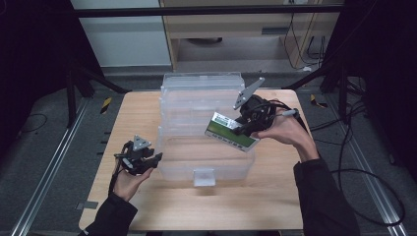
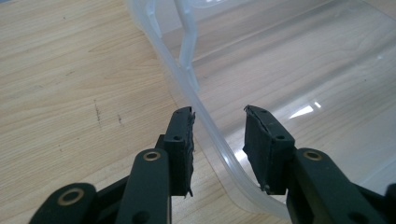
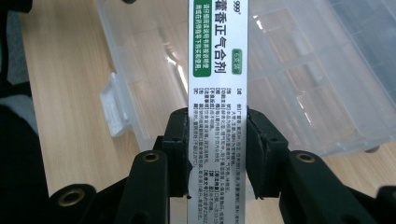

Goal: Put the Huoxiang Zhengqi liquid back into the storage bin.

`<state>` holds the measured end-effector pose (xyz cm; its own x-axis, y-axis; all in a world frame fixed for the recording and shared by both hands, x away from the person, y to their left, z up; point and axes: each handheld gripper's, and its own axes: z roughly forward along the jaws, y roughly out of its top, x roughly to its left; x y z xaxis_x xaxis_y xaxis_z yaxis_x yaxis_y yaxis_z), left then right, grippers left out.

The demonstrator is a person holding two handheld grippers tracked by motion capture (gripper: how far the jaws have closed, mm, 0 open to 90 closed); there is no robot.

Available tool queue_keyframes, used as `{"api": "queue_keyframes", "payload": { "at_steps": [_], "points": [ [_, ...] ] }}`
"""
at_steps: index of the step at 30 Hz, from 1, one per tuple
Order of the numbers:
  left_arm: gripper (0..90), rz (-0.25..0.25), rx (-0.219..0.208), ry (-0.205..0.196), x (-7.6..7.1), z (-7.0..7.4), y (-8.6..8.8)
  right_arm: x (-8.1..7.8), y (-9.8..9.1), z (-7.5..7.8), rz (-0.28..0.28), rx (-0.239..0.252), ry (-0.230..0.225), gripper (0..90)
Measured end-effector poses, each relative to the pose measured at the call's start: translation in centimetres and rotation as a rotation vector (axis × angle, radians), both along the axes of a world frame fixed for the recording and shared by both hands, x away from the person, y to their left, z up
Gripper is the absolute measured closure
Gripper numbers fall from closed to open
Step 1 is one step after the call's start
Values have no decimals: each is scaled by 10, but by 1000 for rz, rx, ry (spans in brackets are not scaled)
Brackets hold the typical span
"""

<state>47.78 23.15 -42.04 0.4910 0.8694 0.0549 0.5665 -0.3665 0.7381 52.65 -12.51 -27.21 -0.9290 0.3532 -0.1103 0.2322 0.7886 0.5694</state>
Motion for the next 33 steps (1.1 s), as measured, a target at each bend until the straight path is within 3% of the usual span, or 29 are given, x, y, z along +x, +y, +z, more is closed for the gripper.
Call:
{"api": "queue_keyframes", "payload": {
  "at_steps": [5, 10, 14, 15, 23, 33],
  "points": [
    [617, 0, -3, 1, 0, 0, 0, 4, 6, -6, 68, -38, 37, 643],
    [618, 0, -3, 2, 0, 0, 0, 7, 8, -9, 122, -32, 49, 644],
    [617, 0, -3, 3, 0, 0, 0, 8, 9, -11, 138, -44, 56, 643],
    [617, -1, -3, 3, 0, 0, 1, 9, 10, -13, 153, -71, 62, 643],
    [616, -2, -2, 3, 0, 0, 1, 9, 14, -21, 212, -128, 71, 643],
    [615, -3, 4, -3, 1, 0, 0, 11, 20, -32, 236, -206, 95, 643]
  ]
}}
